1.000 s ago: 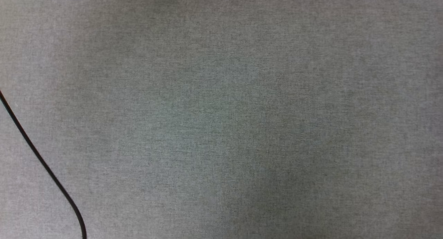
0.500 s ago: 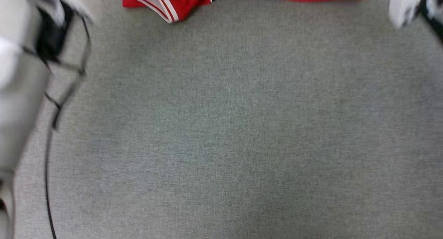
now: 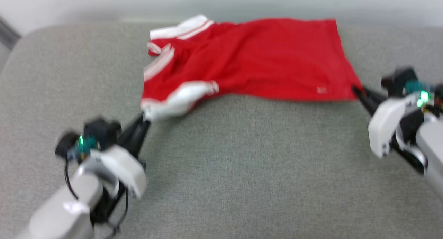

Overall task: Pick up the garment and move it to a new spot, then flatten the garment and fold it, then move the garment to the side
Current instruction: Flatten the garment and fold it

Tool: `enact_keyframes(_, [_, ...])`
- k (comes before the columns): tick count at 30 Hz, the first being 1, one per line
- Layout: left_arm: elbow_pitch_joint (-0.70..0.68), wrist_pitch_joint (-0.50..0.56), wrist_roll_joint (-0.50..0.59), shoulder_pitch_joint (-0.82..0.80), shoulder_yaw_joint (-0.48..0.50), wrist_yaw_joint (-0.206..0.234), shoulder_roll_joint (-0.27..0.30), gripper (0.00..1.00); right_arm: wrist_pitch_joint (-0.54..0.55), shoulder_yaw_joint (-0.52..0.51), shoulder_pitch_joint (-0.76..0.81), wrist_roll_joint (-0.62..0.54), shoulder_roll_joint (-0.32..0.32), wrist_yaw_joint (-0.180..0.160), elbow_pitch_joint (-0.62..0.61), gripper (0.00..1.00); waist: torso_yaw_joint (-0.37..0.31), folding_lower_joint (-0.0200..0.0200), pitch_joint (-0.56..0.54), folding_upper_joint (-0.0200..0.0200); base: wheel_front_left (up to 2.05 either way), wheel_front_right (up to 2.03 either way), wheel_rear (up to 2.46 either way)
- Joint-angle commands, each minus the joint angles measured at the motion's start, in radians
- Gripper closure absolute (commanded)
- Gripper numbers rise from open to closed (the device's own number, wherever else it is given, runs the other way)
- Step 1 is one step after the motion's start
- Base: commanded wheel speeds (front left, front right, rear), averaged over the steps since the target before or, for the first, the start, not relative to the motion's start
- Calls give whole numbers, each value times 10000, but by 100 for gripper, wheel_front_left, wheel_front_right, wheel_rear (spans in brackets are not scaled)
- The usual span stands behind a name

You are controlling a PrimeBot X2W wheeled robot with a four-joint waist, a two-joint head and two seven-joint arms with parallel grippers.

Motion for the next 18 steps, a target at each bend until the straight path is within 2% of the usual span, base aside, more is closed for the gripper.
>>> enact_keyframes(1, [-269,42,-117,628,-68,187,142,100,-92,62,521,104,-188,-7,-162,100,7,2,-601,0,0,0,0])
enact_keyframes(8, [-1696,171,-648,3205,-365,1104,681,100,-35,-1,2621,363,-817,-7,-877,100,-27,2,-1451,0,0,0,0])
enact_keyframes(13, [-2557,260,-1036,4667,-531,1742,907,100,-27,-386,4053,378,-1148,-7,-1389,100,-63,2,-1945,0,0,0,0])
enact_keyframes(18, [-3025,331,-1203,5713,-750,2152,1114,100,-61,-1173,5661,566,-1322,-7,-1840,100,77,2,-2402,0,0,0,0])
